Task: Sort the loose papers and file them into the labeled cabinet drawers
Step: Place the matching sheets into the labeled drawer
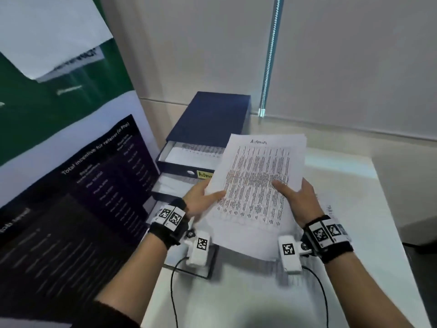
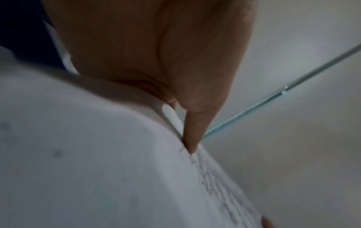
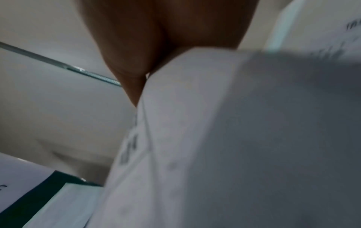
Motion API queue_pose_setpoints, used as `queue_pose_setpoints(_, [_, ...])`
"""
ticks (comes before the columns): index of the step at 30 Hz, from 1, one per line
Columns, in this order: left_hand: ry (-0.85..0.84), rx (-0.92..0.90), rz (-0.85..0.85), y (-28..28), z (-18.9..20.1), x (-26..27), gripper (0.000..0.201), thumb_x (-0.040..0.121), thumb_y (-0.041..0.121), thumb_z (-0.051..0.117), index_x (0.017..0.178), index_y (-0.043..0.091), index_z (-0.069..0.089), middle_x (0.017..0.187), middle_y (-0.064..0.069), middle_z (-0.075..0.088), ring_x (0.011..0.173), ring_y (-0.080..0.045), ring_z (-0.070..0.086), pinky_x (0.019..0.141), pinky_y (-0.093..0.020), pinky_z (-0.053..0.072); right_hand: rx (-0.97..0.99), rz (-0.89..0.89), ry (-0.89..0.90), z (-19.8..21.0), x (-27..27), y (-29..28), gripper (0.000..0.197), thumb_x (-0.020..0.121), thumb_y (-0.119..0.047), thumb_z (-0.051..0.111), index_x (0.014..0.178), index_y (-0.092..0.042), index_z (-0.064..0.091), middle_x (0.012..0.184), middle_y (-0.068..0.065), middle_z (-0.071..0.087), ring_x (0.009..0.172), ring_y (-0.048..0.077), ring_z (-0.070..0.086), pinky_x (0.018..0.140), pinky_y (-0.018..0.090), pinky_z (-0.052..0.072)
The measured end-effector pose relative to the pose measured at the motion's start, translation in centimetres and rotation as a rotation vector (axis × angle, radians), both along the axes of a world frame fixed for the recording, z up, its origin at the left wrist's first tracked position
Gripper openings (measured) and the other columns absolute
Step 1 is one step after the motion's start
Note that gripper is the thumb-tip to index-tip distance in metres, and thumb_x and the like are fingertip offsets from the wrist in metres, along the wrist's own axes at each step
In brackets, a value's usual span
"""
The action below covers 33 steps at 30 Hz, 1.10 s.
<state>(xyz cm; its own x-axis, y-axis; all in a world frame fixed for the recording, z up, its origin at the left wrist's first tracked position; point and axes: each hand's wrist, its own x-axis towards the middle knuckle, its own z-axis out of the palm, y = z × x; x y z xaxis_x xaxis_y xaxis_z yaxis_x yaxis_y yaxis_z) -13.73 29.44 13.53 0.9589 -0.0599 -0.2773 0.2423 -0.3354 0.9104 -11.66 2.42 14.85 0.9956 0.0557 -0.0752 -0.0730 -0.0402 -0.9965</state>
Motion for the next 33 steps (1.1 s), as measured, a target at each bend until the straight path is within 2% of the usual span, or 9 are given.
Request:
queue_pose_setpoints(3, [-0.012,-0.072,0.170,5.2,-0.3,-1.9,0.044,0.087,0.021,0.071,0.127,0.013,0.054,0.115,-0.007,0.071,0.097,-0.021,0.071,0.083,-0.037,0.058,0.147,0.145,0.152,-0.2,-0.6,5.0,0.037,0.088,-0.019,0.071,0.124,-0.018,0.060,0.116,0.000,0.071,0.097,0.007,0.071,0.070,0.020,0.057])
queue_pose_setpoints(6, [-0.056,-0.083,0.301,9.2,0.7,-3.5,0.040,0.088,0.014,0.069,0.125,0.012,0.054,0.114,-0.007,0.070,0.095,-0.019,0.070,0.077,-0.026,0.057,0.217,0.360,0.268,-0.7,-1.3,9.0,0.042,0.092,-0.009,0.064,0.132,-0.015,0.055,0.126,0.007,0.067,0.113,0.024,0.066,0.092,0.042,0.055])
queue_pose_setpoints(9, [-0.025,-0.097,0.392,11.9,2.4,-4.5,0.028,0.092,0.017,0.066,0.114,0.022,0.050,0.104,-0.004,0.068,0.083,-0.012,0.068,0.069,-0.020,0.053,0.288,0.428,0.367,-1.0,-1.3,12.1,0.043,0.092,-0.002,0.060,0.134,-0.009,0.054,0.129,0.011,0.065,0.117,0.028,0.063,0.099,0.045,0.051])
queue_pose_setpoints(13, [0.053,-0.194,0.324,14.5,3.8,-5.4,0.017,0.097,0.023,0.060,0.112,0.015,0.058,0.075,-0.004,0.061,0.041,-0.010,0.054,0.032,-0.018,0.036,0.440,0.329,0.561,0.8,-0.3,14.8,0.033,0.095,-0.002,0.054,0.127,0.001,0.057,0.113,0.016,0.071,0.097,0.025,0.072,0.077,0.034,0.060])
queue_pose_setpoints(16, [0.022,-0.305,0.282,16.3,4.2,-4.8,0.024,0.097,0.012,0.056,0.120,0.016,0.060,0.079,-0.010,0.058,0.047,-0.014,0.045,0.034,-0.014,0.025,0.457,0.249,0.645,2.8,0.4,16.1,0.026,0.098,-0.005,0.050,0.121,0.004,0.058,0.095,0.016,0.075,0.076,0.023,0.075,0.056,0.027,0.058])
queue_pose_setpoints(20, [-0.100,-0.417,0.364,17.1,5.6,-3.2,0.027,0.093,-0.002,0.051,0.113,0.010,0.062,0.072,-0.009,0.057,0.049,-0.014,0.041,0.034,-0.017,0.023,0.513,0.262,0.652,4.1,-0.2,17.0,0.033,0.098,-0.010,0.053,0.127,0.005,0.057,0.119,0.019,0.068,0.098,0.024,0.071,0.075,0.031,0.060])
queue_pose_setpoints(23, [-0.146,-0.415,0.445,17.2,5.8,-1.7,0.026,0.093,-0.005,0.050,0.101,0.017,0.060,0.066,-0.006,0.057,0.045,-0.012,0.040,0.034,-0.017,0.022,0.483,0.216,0.601,4.3,-1.1,16.6,0.026,0.097,-0.007,0.054,0.119,0.006,0.057,0.109,0.017,0.071,0.081,0.017,0.074,0.062,0.023,0.058])
queue_pose_setpoints(26, [-0.144,-0.320,0.427,17.1,4.6,0.1,0.024,0.093,-0.006,0.048,0.096,0.016,0.057,0.063,-0.007,0.056,0.040,-0.011,0.041,0.034,-0.017,0.024,0.359,0.088,0.530,2.7,-1.1,15.0,0.067,0.089,0.000,0.065,0.145,-0.016,0.032,0.116,0.017,0.064,0.070,0.016,0.070,0.057,0.023,0.057])
queue_pose_setpoints(33, [-0.101,0.013,0.333,15.5,1.5,4.0,0.027,0.093,0.017,0.062,0.119,0.016,0.067,0.075,-0.001,0.064,0.053,-0.013,0.056,0.054,-0.024,0.049,0.108,0.105,0.424,1.6,0.8,15.9,0.031,0.090,0.007,0.060,0.121,0.004,0.061,0.062,0.010,0.063,0.048,0.012,0.062,0.052,0.018,0.055])
